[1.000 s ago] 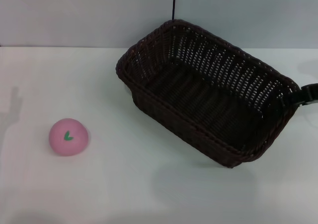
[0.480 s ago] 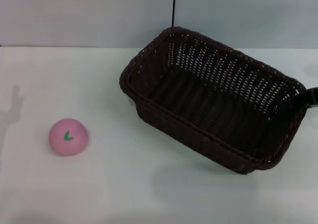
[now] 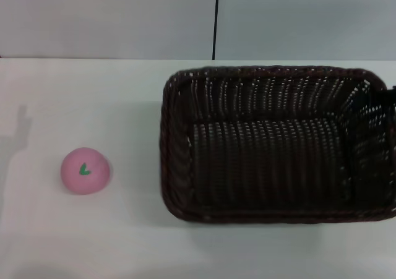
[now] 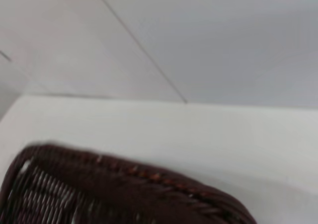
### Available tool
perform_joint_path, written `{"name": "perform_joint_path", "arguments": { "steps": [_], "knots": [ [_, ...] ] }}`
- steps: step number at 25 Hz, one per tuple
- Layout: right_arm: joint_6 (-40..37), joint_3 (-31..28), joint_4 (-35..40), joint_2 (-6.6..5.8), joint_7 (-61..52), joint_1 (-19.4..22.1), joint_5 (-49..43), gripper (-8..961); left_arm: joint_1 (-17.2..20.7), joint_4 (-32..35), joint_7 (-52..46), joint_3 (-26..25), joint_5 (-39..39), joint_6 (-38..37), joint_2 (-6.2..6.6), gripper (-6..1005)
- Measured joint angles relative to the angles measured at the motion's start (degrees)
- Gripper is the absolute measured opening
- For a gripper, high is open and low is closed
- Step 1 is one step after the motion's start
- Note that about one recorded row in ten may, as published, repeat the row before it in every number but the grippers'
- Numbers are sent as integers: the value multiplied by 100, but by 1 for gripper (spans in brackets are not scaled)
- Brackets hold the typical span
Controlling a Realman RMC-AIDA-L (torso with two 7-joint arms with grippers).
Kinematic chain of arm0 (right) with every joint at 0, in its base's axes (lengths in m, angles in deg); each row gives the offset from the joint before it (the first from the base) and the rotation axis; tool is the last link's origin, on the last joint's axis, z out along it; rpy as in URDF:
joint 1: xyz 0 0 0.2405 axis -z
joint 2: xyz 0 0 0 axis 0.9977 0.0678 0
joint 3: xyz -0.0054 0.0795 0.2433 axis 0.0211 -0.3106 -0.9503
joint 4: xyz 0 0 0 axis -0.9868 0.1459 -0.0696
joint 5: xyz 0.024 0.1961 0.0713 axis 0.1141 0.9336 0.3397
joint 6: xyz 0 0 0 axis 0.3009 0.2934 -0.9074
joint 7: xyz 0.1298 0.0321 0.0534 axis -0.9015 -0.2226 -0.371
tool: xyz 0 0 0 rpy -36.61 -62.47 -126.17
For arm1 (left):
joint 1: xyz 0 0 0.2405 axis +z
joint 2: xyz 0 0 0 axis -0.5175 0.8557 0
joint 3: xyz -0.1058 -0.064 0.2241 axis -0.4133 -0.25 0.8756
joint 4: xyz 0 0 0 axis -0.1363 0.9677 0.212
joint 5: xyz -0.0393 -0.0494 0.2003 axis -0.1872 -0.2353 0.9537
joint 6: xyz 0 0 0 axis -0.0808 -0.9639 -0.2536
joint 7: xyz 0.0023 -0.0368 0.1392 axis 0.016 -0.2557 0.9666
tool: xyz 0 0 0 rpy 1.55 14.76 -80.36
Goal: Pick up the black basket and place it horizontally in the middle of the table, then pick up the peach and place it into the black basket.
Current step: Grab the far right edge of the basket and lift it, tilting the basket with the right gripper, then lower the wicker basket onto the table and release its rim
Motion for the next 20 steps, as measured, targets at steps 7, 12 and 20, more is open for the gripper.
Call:
{"name": "perform_joint_path", "arguments": {
  "steps": [7, 12, 20],
  "knots": [
    [470, -223, -172, 43, 608, 190, 560, 211, -66, 0, 0, 0, 1, 25, 0, 706],
    [637, -521, -557, 65, 1296, 198, 1137, 205, -153, 0, 0, 0, 1, 115, 0, 705],
    [900, -721, -1105, 52, 2267, 171, 1915, 198, -205, -9, 0, 0, 0, 183, 0, 703]
  ]
}}
